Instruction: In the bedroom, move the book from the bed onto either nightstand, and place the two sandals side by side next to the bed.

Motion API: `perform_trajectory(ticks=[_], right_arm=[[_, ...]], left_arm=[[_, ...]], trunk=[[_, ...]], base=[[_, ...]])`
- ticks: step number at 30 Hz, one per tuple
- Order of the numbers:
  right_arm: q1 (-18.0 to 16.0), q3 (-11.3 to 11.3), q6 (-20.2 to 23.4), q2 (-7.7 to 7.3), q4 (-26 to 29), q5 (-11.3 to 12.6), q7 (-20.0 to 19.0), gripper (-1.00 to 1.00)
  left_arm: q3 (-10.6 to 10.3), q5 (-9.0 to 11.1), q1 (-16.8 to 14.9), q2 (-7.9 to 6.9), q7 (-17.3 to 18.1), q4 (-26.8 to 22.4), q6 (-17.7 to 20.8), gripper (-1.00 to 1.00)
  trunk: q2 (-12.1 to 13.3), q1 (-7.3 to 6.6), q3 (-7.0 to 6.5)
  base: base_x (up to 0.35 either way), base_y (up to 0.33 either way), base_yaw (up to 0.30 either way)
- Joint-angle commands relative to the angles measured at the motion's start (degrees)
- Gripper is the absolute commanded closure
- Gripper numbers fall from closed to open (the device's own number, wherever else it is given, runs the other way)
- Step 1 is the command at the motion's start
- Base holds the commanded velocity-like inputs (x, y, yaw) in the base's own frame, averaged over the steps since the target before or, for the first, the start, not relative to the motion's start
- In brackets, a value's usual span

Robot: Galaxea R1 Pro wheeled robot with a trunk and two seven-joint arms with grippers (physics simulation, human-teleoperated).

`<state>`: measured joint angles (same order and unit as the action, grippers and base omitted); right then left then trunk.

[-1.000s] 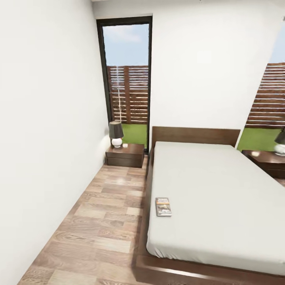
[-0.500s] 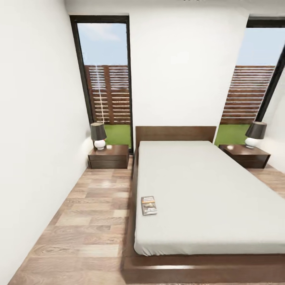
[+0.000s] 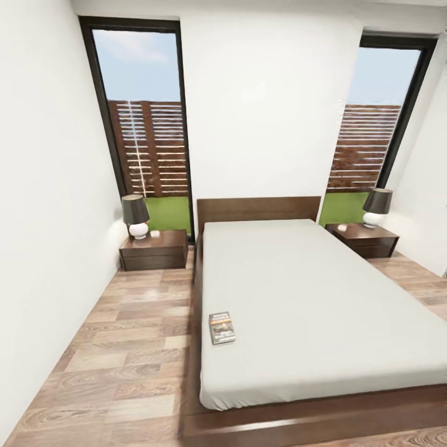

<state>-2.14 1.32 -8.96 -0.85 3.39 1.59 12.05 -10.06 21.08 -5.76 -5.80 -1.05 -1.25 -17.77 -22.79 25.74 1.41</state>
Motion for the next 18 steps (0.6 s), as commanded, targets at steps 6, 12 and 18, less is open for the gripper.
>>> perform_trajectory(ticks=[6, 12, 18], right_arm=[[-0.05, 0.10, -0.27, 0.04, -0.05, 0.17, 0.02, -1.00], [-0.05, 0.09, -0.27, 0.05, -0.05, 0.17, 0.02, -1.00], [-0.05, 0.09, -0.27, 0.06, -0.05, 0.17, 0.05, -1.00]], left_arm=[[-0.49, 0.36, -0.04, 0.00, -0.10, -0.03, -0.19, -1.00], [-0.49, 0.36, -0.04, 0.00, -0.13, 0.00, -0.17, -1.00], [-0.49, 0.36, -0.04, 0.00, -0.15, -0.03, -0.16, -1.00]], trunk=[[-0.13, 0.04, 0.13], [-0.13, 0.04, 0.13], [-0.13, 0.04, 0.13]], base=[[0.046, 0.016, -0.028], [0.016, -0.090, -0.047], [0.033, -0.148, -0.040]])
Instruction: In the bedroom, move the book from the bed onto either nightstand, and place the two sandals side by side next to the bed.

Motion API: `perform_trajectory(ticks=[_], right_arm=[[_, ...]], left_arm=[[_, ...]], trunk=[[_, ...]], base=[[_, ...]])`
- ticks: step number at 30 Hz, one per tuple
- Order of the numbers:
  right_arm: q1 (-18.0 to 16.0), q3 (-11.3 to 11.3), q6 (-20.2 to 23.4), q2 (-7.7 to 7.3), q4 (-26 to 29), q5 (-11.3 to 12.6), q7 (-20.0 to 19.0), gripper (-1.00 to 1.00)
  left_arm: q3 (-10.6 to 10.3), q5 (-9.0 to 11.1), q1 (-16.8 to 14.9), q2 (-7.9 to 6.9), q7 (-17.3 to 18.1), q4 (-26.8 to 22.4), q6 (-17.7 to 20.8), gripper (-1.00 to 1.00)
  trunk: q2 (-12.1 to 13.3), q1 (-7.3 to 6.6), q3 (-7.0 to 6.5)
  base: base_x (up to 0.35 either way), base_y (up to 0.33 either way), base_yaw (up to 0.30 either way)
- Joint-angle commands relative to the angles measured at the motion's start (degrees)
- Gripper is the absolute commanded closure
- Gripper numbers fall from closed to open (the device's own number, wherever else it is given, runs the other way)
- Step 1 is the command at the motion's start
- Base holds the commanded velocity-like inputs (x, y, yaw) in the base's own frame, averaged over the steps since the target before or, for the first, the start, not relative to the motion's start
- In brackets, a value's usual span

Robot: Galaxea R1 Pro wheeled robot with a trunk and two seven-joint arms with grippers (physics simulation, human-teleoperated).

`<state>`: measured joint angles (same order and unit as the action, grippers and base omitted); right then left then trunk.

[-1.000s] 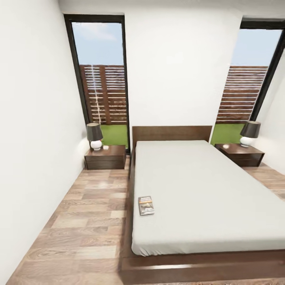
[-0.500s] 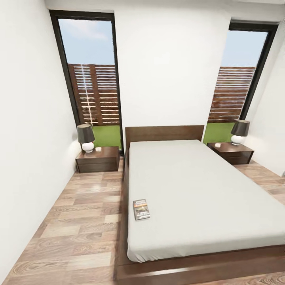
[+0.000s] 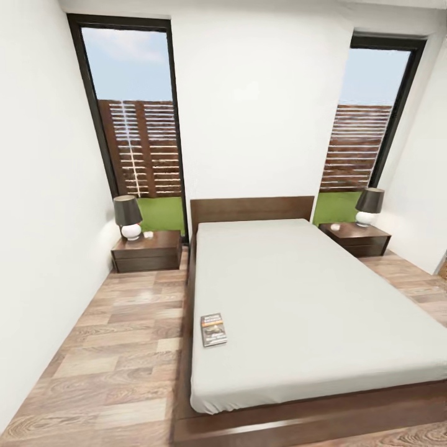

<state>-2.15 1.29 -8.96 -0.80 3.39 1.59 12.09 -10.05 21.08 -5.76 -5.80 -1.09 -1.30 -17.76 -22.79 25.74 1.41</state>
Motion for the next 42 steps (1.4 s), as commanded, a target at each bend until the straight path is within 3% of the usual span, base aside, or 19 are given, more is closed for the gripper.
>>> perform_trajectory(ticks=[1, 12, 32, 42], right_arm=[[-0.05, 0.11, -0.26, 0.01, -0.05, 0.17, 0.00, -1.00], [-0.05, 0.11, -0.26, 0.01, -0.05, 0.17, 0.02, -1.00], [-0.05, 0.06, -0.26, 0.04, -0.07, 0.17, 0.01, -1.00], [-0.05, 0.01, -0.26, 0.04, -0.07, 0.17, -0.01, -1.00]], left_arm=[[-0.49, 0.37, -0.04, 0.00, -0.12, 0.03, -0.17, -1.00], [-0.49, 0.41, -0.04, 0.00, -0.13, 0.03, -0.17, -1.00], [-0.44, 0.53, -0.04, -0.03, -0.13, 0.03, -0.08, -1.00], [-0.42, 0.55, -0.04, -0.05, -0.14, -0.02, -0.08, -1.00]], trunk=[[-0.13, 0.04, 0.13], [-0.13, 0.04, 0.13], [-0.13, 0.04, 0.13], [-0.13, 0.04, 0.13]], base=[[0.042, -0.089, -0.020], [0.040, -0.158, -0.008], [0.221, -0.099, -0.001], [0.082, -0.111, 0.005]])
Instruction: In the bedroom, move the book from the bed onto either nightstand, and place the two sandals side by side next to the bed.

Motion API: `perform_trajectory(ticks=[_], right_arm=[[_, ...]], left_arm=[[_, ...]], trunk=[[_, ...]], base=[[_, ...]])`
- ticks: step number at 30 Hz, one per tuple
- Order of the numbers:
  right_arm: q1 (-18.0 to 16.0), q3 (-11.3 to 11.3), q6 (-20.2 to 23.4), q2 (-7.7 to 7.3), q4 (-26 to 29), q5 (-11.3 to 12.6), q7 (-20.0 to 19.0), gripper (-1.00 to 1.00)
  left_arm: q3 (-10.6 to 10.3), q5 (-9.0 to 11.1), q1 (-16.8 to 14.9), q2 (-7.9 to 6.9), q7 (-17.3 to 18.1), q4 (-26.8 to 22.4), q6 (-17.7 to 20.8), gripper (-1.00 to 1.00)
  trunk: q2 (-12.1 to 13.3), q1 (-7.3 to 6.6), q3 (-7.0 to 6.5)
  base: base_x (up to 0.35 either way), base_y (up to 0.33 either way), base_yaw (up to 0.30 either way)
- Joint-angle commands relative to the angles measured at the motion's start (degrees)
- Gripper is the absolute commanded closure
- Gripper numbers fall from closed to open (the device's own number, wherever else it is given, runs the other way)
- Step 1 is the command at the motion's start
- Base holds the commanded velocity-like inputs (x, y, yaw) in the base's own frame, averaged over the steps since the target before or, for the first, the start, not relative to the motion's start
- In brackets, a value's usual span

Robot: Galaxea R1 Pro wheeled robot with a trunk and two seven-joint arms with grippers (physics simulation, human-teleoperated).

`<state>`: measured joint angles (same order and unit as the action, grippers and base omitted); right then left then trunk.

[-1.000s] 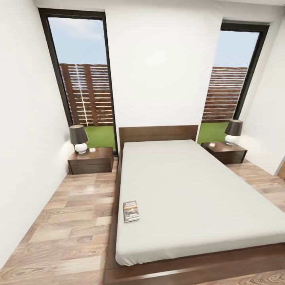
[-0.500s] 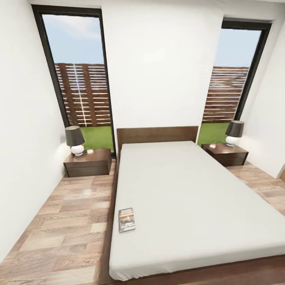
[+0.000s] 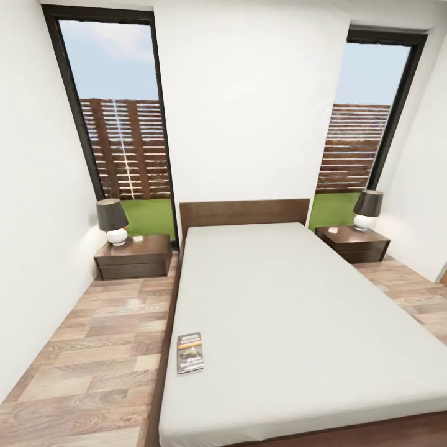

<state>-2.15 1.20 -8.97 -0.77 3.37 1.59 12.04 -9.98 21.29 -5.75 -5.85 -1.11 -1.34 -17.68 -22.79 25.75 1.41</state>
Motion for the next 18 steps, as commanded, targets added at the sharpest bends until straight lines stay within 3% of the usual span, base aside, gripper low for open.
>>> perform_trajectory(ticks=[1, 9, 18], right_arm=[[-0.05, 0.10, -0.26, 0.01, -0.04, 0.17, 0.03, -1.00], [-0.05, -0.35, -0.26, 0.04, -0.10, 0.17, 0.01, -1.00], [-0.05, -0.81, -0.26, 0.03, -0.11, 0.17, 0.00, -1.00]], left_arm=[[-0.49, 0.34, -0.05, 0.00, -0.12, 0.02, -0.16, -1.00], [-0.48, 0.34, -0.05, -0.02, -0.12, -0.02, -0.16, -1.00], [-0.49, 0.31, -0.05, 0.03, -0.12, -0.01, -0.23, -1.00]], trunk=[[-0.13, 0.04, 0.13], [-0.13, 0.04, 0.13], [-0.13, 0.04, 0.13]], base=[[0.013, -0.114, 0.029], [-0.003, -0.129, 0.062], [-0.001, -0.040, 0.091]])
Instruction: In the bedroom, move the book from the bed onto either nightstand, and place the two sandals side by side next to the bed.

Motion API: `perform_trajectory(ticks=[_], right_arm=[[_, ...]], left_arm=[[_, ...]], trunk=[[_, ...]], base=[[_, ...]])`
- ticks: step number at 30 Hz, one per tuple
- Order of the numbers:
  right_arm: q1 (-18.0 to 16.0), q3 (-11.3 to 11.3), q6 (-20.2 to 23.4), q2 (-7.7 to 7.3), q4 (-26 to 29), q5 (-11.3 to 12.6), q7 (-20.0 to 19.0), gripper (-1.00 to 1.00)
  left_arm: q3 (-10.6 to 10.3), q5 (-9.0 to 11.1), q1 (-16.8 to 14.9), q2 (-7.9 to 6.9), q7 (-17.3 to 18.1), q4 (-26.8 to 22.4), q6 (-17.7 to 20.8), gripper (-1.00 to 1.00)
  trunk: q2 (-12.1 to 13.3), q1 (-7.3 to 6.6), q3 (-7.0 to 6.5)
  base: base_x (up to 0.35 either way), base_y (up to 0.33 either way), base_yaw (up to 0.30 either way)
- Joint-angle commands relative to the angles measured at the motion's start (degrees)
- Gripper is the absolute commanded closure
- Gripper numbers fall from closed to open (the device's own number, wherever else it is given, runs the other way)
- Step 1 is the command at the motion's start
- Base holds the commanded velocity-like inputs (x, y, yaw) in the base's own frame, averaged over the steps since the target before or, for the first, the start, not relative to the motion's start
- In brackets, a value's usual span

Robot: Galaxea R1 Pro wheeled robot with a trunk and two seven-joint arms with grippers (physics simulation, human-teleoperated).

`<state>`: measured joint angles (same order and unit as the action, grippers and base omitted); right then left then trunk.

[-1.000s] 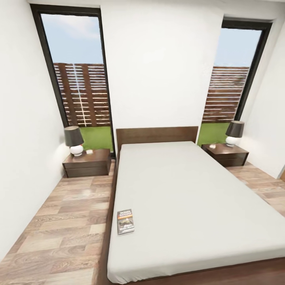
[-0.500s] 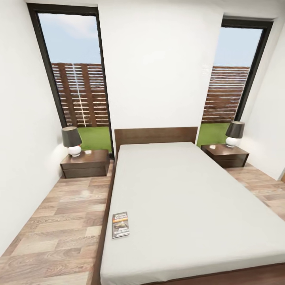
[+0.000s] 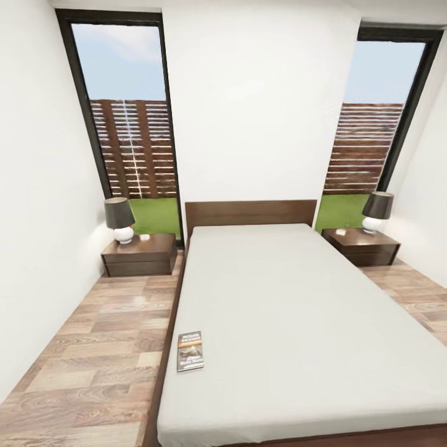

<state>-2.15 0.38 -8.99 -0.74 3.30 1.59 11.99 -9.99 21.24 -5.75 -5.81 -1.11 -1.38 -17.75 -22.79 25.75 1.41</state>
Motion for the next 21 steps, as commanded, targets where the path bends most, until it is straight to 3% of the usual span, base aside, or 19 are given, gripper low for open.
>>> perform_trajectory(ticks=[1, 12, 21], right_arm=[[-0.04, -0.01, -0.24, -0.01, -0.04, 0.17, 0.06, -1.00], [-0.04, -0.09, -0.24, 0.01, -0.05, 0.17, 0.05, -1.00], [-0.04, -0.11, -0.24, -0.02, -0.05, 0.17, 0.05, -1.00]], left_arm=[[-0.50, 0.37, -0.05, 0.00, -0.12, 0.04, -0.17, -1.00], [-0.47, 0.37, -0.05, 0.00, -0.12, 0.04, -0.11, -1.00], [-0.47, 0.38, -0.05, 0.01, -0.12, -0.01, -0.16, -1.00]], trunk=[[-0.13, 0.03, 0.13], [-0.13, 0.03, 0.13], [-0.13, 0.03, 0.13]], base=[[0.000, -0.043, 0.102], [0.000, -0.147, 0.109], [0.000, -0.056, 0.136]])
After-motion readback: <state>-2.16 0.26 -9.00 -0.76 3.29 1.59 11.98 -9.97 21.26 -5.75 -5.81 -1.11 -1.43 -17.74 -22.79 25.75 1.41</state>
